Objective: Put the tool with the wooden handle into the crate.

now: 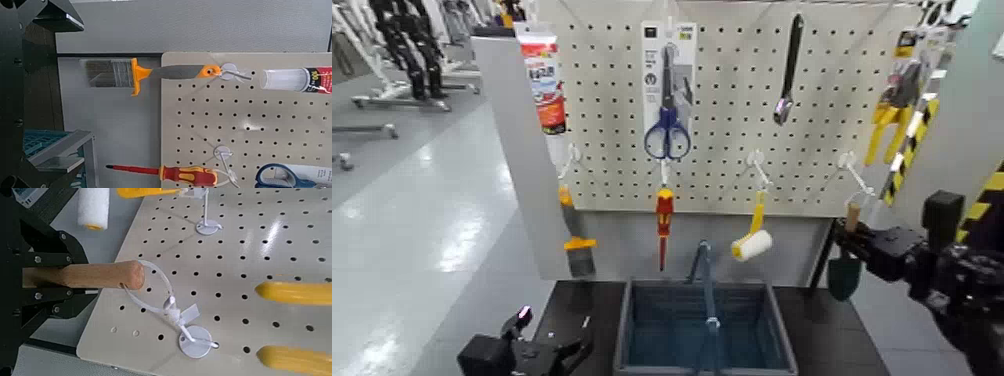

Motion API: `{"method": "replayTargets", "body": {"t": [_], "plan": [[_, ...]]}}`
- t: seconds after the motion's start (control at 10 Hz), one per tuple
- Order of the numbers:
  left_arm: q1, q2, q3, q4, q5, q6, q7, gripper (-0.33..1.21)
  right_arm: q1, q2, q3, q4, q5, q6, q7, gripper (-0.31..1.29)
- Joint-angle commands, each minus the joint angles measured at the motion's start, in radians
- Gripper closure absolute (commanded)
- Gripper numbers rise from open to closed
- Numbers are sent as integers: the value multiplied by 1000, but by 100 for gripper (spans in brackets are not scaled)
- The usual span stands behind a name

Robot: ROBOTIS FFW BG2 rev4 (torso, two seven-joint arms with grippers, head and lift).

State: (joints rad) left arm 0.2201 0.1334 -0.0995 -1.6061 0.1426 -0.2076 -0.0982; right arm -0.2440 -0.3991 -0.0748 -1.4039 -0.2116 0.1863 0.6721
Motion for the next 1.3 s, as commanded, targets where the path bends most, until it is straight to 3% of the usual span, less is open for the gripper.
{"method": "replayTargets", "body": {"t": [0.1, 0.8, 0.9, 1.2, 1.3], "plan": [[1, 0, 1, 0, 2, -1, 0, 11, 81, 37, -37, -136, -9, 24, -9, 119], [2, 0, -2, 0, 6, -3, 0, 11, 273, 152, -157, -425, -71, 96, -39, 119], [2, 0, -2, 0, 6, -3, 0, 11, 298, 172, -178, -449, -97, 99, -37, 119], [2, 0, -2, 2, 8, -4, 0, 11, 336, 227, -189, -438, -175, 82, -34, 119], [2, 0, -2, 2, 8, -4, 0, 11, 336, 232, -183, -422, -206, 68, -32, 119]]}}
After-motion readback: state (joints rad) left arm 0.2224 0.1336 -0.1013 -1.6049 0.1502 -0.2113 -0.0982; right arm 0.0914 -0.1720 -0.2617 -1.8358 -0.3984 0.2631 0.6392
